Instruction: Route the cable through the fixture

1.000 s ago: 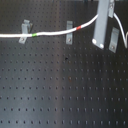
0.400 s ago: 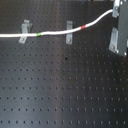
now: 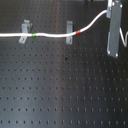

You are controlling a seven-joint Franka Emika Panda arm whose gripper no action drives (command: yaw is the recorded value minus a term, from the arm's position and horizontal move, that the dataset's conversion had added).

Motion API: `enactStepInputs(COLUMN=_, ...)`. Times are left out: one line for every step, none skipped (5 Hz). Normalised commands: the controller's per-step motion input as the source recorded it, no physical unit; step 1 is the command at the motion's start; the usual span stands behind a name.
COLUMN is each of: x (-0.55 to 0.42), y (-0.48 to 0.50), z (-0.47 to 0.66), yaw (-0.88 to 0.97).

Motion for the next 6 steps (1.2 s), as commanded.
enactStepInputs(x=-0.096, y=-0.351, z=0.0, yaw=-0.3)
enactStepInputs(x=-0.353, y=-0.301, z=0.0, yaw=-0.11)
enactStepInputs(x=-0.483, y=0.05, z=-0.02, yaw=0.05)
enactStepInputs(x=-0.48, y=-0.072, z=-0.05, yaw=0.05)
enactStepInputs(x=-0.118, y=-0.206, z=0.01, yaw=-0.09)
enactStepInputs(x=-0.036, y=-0.196, z=0.08, yaw=-0.29)
